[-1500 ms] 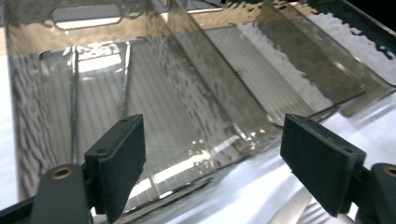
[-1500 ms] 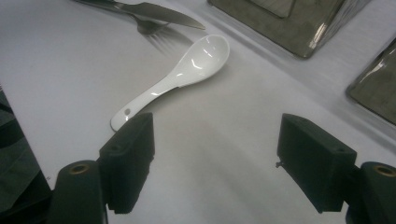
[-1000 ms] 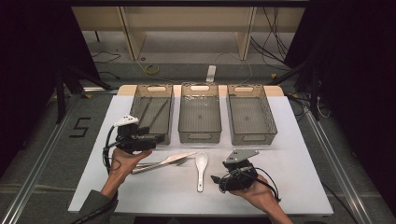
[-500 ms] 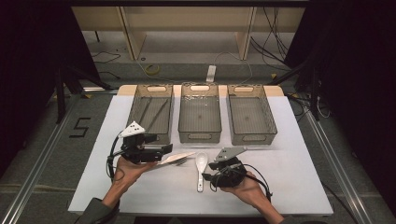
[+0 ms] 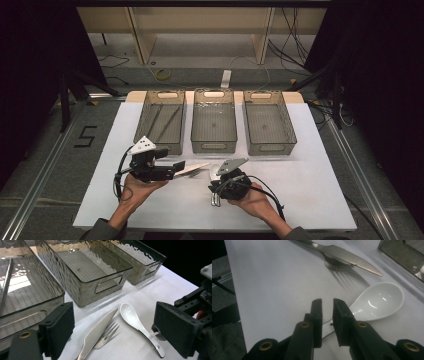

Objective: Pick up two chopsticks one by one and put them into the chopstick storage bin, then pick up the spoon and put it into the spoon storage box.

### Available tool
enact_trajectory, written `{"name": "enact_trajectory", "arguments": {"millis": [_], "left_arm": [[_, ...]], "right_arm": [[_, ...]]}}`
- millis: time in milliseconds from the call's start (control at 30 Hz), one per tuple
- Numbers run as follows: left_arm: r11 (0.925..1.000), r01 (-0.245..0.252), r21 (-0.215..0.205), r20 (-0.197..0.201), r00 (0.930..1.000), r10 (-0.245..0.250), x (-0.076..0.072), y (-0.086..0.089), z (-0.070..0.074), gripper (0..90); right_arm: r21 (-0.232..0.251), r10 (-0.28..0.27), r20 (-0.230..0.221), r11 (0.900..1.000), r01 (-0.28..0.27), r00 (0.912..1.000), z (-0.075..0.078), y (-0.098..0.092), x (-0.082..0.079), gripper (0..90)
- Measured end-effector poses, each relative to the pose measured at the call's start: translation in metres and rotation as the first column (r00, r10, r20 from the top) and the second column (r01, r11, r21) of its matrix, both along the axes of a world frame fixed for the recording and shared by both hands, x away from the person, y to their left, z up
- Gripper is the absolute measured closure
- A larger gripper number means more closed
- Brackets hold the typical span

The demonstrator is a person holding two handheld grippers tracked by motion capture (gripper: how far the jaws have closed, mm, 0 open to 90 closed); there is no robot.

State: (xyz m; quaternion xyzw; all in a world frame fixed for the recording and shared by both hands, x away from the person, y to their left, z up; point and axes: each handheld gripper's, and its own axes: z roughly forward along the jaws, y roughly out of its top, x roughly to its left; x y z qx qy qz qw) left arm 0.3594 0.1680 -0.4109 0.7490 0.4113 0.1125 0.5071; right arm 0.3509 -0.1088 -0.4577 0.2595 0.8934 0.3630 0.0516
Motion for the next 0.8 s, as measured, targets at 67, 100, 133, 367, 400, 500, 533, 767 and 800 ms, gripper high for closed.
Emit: {"name": "enact_trajectory", "arguments": {"millis": [67, 100, 133, 367, 400, 500, 533, 767, 800], "left_arm": [[1.0000, -0.002, 0.002, 0.007, 1.0000, 0.002, -0.001, 0.001, 0.000, 16.3], [1.0000, -0.003, 0.002, 0.007, 1.0000, 0.003, -0.001, 0.001, 0.000, 16.3], [1.0000, -0.003, 0.003, 0.009, 1.0000, 0.003, -0.001, 0.001, 0.000, 16.3], [1.0000, 0.003, 0.009, -0.003, 1.0000, -0.003, 0.001, -0.001, -0.002, 16.3], [1.0000, 0.003, 0.008, -0.003, 1.0000, -0.003, 0.001, -0.001, -0.002, 16.3], [0.9999, 0.007, 0.012, 0.006, 1.0000, -0.007, 0.000, -0.002, -0.001, 16.3], [0.9999, 0.009, 0.013, 0.008, 0.9999, -0.009, -0.001, -0.002, -0.001, 16.3], [0.9998, 0.011, 0.015, 0.011, 0.9999, -0.011, -0.002, -0.002, -0.002, 16.3], [0.9999, 0.010, 0.013, 0.011, 0.9999, -0.011, -0.002, -0.002, -0.002, 16.3]], "right_arm": [[-0.018, 0.007, -0.003, 1.000, -0.007, 1.0000, -0.002, 0.002, 0.001, 84.0], [-0.022, 0.009, -0.001, 1.000, -0.009, 1.0000, -0.002, 0.003, 0.002, 85.7], [-0.027, 0.015, 0.002, 1.000, -0.015, 0.9999, -0.003, 0.003, 0.002, 87.4], [-0.068, 0.041, -0.022, 0.997, -0.043, 0.9989, -0.012, 0.009, 0.004, 90.0], [-0.069, 0.040, -0.030, 0.997, -0.042, 0.9988, -0.013, 0.011, 0.004, 90.0], [-0.075, 0.052, -0.043, 0.996, -0.055, 0.9977, -0.016, 0.014, 0.004, 90.0], [-0.079, 0.058, -0.038, 0.995, -0.061, 0.9976, -0.017, 0.016, 0.003, 90.0], [-0.130, 0.063, -0.045, 0.989, -0.068, 0.9970, -0.019, 0.019, -0.001, 90.0], [-0.142, 0.069, -0.038, 0.987, -0.073, 0.9969, -0.019, 0.017, -0.001, 90.0]]}}
